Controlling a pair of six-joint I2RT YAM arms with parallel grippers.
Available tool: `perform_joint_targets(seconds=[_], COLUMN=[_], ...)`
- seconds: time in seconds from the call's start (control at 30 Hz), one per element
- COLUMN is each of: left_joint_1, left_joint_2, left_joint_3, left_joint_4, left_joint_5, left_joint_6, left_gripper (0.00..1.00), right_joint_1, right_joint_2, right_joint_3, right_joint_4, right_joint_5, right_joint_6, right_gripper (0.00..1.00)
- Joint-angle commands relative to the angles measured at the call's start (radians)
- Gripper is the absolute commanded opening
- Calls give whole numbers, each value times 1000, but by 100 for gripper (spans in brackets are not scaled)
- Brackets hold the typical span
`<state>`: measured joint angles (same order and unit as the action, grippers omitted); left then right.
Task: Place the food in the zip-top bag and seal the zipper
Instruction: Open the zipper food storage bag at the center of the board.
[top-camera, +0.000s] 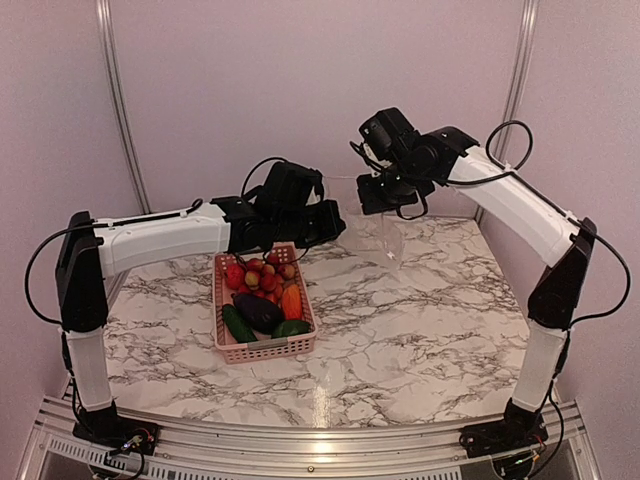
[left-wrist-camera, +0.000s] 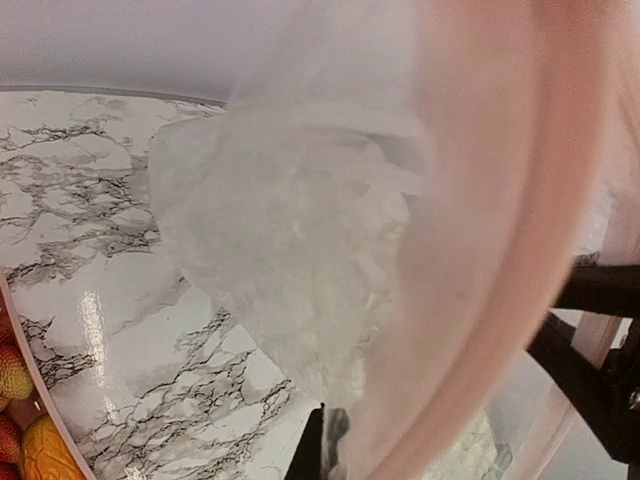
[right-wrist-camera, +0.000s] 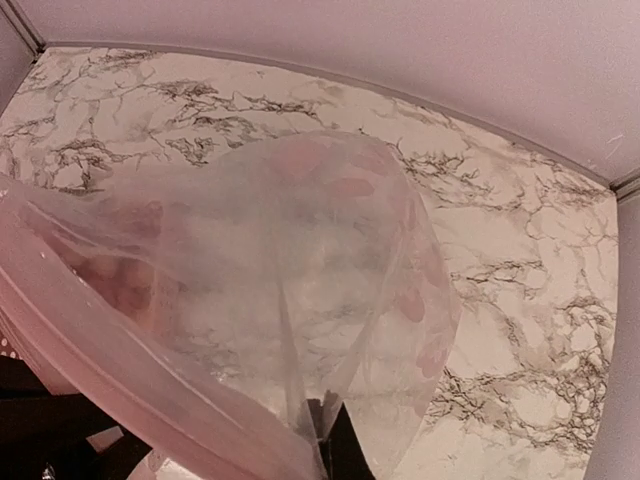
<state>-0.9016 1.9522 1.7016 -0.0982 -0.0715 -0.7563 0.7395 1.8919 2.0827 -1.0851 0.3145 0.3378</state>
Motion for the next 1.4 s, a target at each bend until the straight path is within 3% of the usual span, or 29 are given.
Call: perform_joint_targets(seconds=[0.0,0.17,0.37,0.57,0.77,0.93,1.07,1.23,1.37], left_joint_1=[22,34,56,42,21,23,23,32,64], left_joint_2=[14,10,-4,-20,-109,-213,-289,-400,-438], left_joint_3=[-12,6,-14,-3,-25,-121,-208,-334,-440], left_joint_4=[-82,-183,-231,-36,-44,-136,-266,-448,-522], left_joint_5=[-36,-120,-148,17,-69,-131,-196,-373,-329], left_joint_6=[-17,-30,-65,112,262,309,265,83,-98], left_gripper=[0,0,10,49,74,76,76,86,86], right_joint_1=[-39,-88,-98,-99,-101,-128,-198,-284,-278], right_joint_2=[-26,-45,-51,-33,-21,-17,-14,-34,-34], right_joint_3=[29,-18,-33,-53,-47,-48,-1,24,-42], right_joint_4=[-18,-27,-4,24,26,24,2,0,30], right_joint_5=[118,127,86,3,9,20,47,78,-8], right_joint_6=[-50,-49,-50,-34,-57,-83,-105,-127,-109], right_gripper=[0,0,0,0,0,0,0,0,0])
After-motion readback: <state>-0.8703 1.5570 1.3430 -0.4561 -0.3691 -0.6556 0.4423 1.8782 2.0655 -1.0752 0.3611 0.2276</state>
